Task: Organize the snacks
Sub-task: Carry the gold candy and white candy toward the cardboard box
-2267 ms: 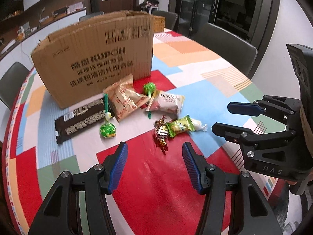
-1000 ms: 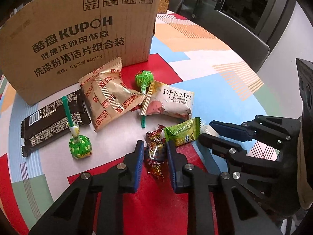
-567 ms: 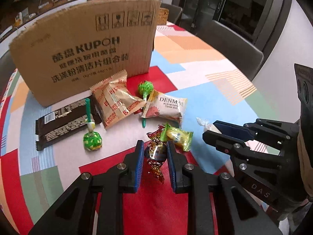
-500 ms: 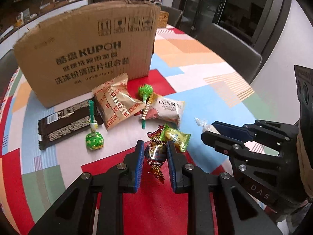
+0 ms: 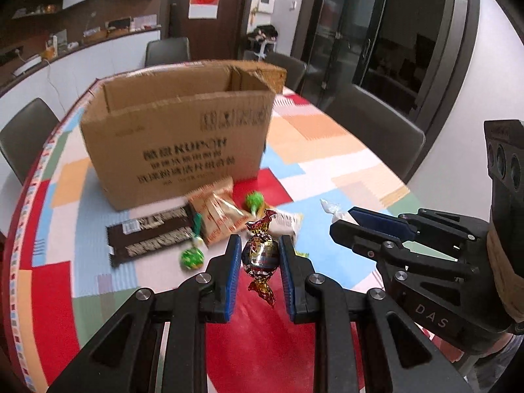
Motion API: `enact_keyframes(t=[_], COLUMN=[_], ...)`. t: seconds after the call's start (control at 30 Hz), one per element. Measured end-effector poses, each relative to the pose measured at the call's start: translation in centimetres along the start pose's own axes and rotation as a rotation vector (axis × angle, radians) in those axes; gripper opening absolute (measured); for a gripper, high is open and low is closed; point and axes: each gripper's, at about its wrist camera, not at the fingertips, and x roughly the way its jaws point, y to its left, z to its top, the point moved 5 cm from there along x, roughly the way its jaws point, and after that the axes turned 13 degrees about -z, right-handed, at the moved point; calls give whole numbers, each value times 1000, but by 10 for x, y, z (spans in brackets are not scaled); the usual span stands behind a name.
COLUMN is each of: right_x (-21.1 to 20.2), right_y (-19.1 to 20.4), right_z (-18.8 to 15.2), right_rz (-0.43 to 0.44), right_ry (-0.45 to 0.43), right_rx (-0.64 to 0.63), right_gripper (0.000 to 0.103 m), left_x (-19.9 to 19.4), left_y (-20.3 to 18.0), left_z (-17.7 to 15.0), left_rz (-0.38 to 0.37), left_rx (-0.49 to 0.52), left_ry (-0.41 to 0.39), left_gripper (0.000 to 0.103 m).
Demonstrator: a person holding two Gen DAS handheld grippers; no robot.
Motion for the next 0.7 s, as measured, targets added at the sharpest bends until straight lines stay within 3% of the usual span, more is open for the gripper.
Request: enact_keyframes(t=[0.47, 0.7], right_x=[-35, -43], right_y=[30, 42], right_z=[62, 94], right_rz=[33, 40], right_ry=[-156, -222], right_rx=[-24, -38], right_gripper=[19, 19], left_x=[-63, -82], left_y=[18, 31], left_z=[47, 69], left_rz=[58, 90], left_rx=[15, 28], left_ry=[-183, -238], left_gripper=[24, 24])
